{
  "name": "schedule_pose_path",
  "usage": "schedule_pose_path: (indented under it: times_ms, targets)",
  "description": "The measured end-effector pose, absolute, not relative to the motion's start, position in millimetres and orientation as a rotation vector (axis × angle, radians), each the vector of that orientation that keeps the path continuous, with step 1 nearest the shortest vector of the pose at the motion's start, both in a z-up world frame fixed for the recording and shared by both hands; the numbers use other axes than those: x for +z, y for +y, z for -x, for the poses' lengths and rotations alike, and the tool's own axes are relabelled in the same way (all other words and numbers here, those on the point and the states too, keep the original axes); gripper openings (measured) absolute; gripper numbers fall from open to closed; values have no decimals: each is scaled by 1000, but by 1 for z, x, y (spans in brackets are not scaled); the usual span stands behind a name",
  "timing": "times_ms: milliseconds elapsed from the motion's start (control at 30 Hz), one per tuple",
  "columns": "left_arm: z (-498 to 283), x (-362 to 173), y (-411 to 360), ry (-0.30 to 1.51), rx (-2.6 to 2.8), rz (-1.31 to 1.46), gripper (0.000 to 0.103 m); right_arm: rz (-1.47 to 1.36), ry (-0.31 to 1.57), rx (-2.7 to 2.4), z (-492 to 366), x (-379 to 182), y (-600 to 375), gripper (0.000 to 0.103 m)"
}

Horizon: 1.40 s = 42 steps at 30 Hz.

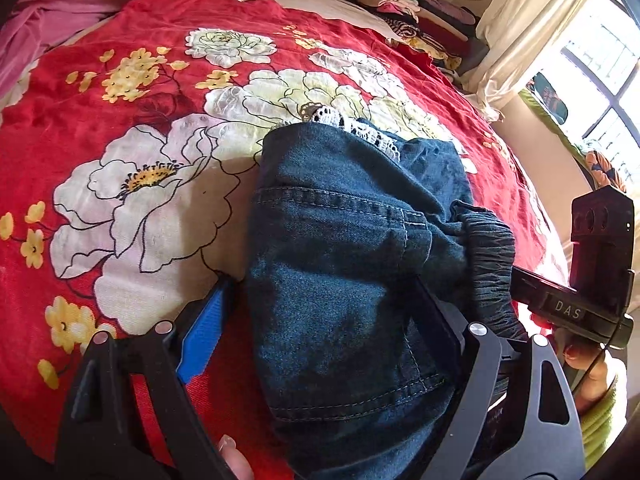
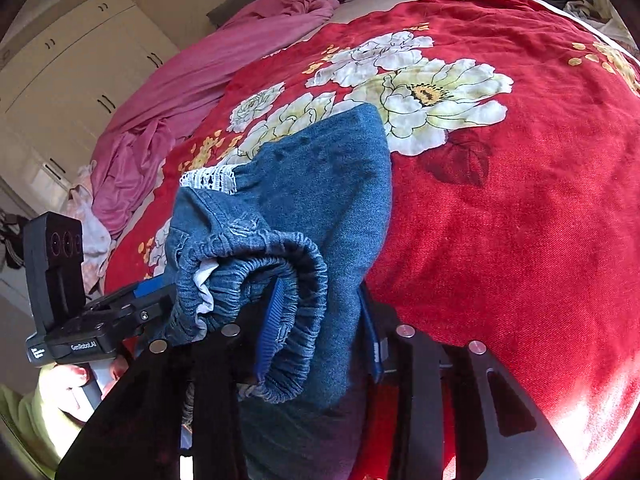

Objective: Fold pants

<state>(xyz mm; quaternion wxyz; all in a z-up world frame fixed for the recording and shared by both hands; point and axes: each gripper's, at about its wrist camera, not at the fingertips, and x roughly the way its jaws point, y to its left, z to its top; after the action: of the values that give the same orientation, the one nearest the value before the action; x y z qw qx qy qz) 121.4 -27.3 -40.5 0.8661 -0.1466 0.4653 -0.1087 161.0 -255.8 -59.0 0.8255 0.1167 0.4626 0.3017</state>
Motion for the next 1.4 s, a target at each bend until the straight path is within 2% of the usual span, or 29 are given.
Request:
schedule_pose_path:
  times_ms: [33, 200, 267, 700, 1400]
  targets:
    - [-121, -40, -29, 974, -237, 313, 56, -235, 970, 639, -159, -56, -254, 22]
    - [-116, -30, -36, 959, -210, 279, 31, -145, 880, 627, -141, -36, -246, 14]
    - [-112, -22, -37, 947, -208, 264, 26, -105, 848, 631, -134, -27, -243, 13]
    - [-140, 30, -30, 859, -190, 215, 25, 16, 715, 641, -165, 26, -214, 13]
    - [-236, 34, -24, 863, -147, 151, 25, 54, 695, 571, -259, 34, -193, 13]
